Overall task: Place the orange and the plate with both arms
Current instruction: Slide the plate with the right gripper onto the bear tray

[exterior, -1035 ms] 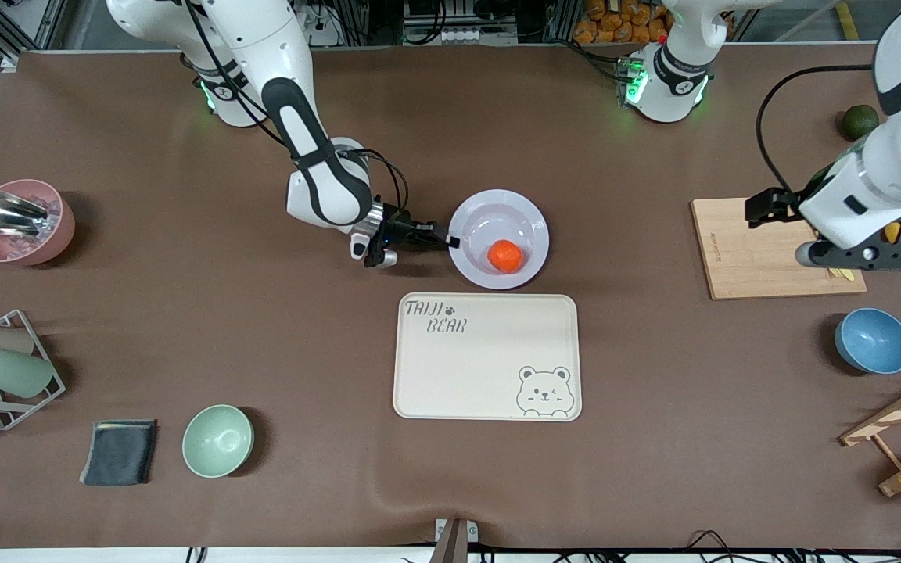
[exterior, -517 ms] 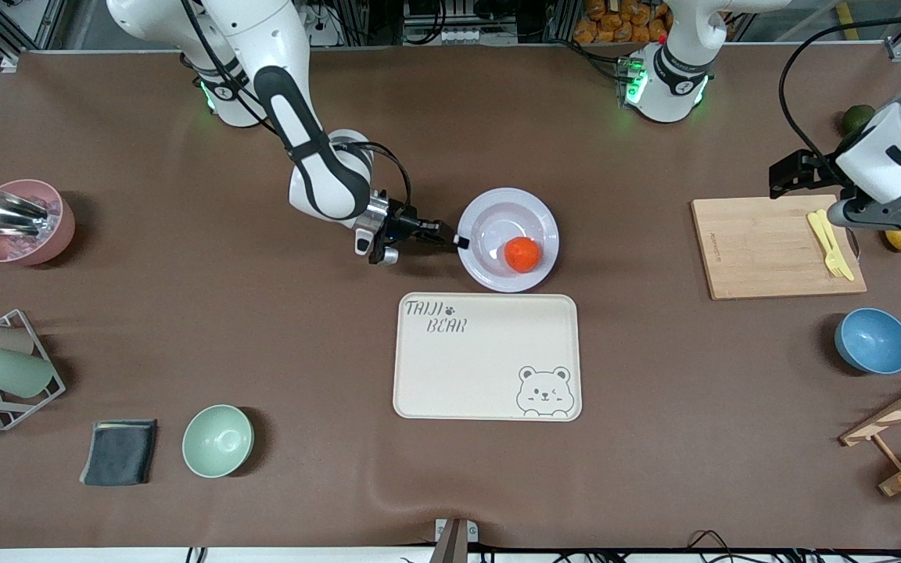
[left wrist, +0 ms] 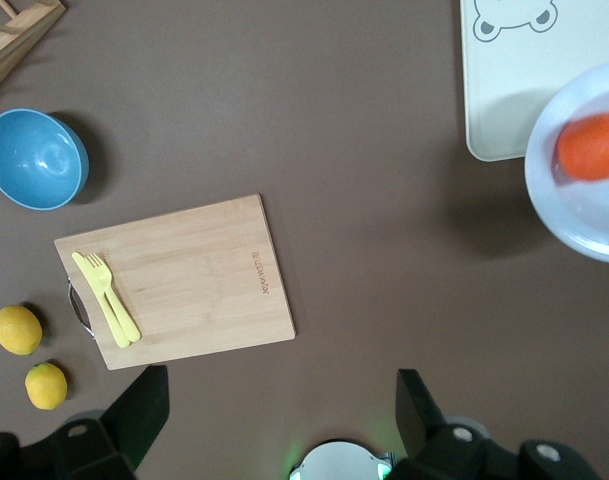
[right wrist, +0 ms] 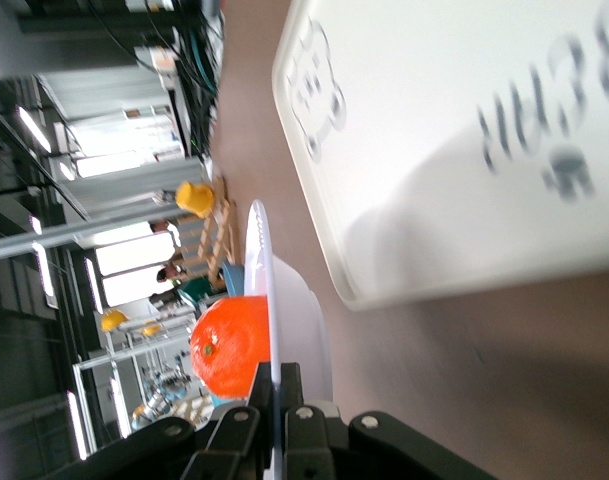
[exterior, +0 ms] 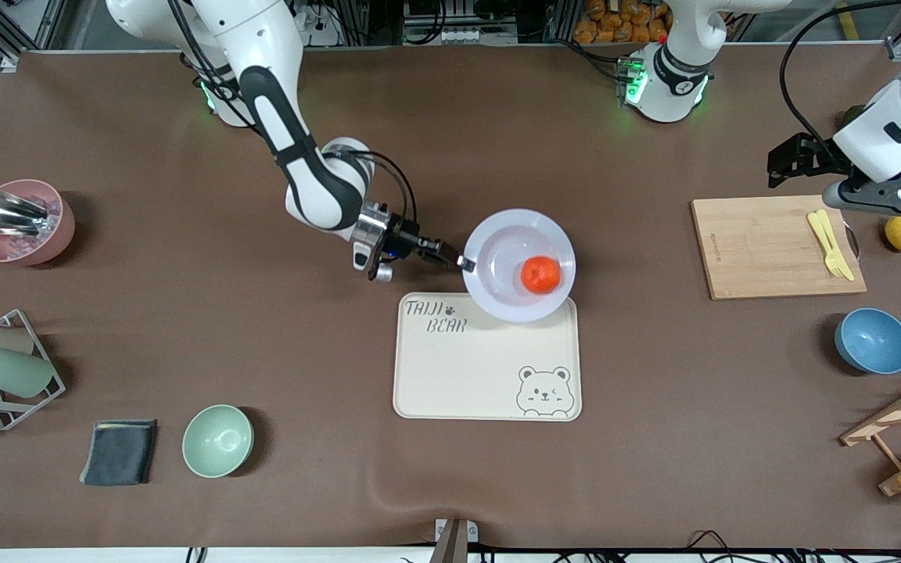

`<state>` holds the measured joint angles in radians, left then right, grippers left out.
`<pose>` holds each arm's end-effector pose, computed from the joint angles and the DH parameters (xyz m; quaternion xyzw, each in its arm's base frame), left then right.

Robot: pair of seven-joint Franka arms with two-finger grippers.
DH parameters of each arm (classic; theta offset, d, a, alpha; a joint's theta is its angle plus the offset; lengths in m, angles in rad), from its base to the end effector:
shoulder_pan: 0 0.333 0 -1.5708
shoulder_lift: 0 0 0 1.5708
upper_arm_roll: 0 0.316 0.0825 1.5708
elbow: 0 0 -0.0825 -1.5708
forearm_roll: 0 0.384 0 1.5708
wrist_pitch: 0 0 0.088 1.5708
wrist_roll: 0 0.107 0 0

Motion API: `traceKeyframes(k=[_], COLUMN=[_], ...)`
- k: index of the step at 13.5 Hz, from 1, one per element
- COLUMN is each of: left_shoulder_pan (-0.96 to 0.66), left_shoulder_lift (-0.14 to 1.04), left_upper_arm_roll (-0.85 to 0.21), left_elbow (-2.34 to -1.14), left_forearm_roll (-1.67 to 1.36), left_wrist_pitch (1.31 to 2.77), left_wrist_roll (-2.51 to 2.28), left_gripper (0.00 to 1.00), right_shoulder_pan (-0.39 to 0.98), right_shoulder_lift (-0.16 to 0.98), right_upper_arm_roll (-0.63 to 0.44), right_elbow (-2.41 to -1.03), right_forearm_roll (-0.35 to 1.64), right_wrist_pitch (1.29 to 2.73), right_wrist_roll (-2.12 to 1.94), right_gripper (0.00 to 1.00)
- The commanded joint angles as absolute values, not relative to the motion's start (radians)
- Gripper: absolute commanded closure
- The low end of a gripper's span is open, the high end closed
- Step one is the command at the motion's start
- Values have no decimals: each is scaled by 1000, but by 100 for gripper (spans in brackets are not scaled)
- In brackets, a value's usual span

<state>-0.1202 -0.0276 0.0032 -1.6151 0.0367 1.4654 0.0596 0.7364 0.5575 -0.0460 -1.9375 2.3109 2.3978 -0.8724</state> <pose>0.5302 -0.0580 0.6104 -0.9942 0.0872 0.0605 0.0200 0.4753 0.4012 0.1936 -0.7868 0.2073 -0.0399 0.5800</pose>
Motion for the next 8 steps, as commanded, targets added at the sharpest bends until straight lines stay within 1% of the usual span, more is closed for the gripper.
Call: traceKeyframes(k=[1, 4, 8], left_shoulder_pan=[-135, -132, -133], left_shoulder_lift=[-54, -57, -69], left_upper_arm_roll=[21, 20, 14], left_elbow=[-1632, -1628, -1626], left_forearm_roll=[0, 0, 17], left_wrist_pitch=[1479, 1502, 1517], left_wrist_roll=[29, 9, -23], left_gripper=[0, 0, 0], right_shoulder_pan=[684, 654, 632], right_shoulder_lift=[687, 768, 830], right_upper_arm_roll=[-37, -38, -43], right_elbow=[-1781, -1698, -1629], right_forearm_roll=[2332, 2322, 2318], right_wrist_pitch=[2396, 2395, 2396], right_wrist_roll=[-870, -891, -907], right_gripper=[100, 100, 100])
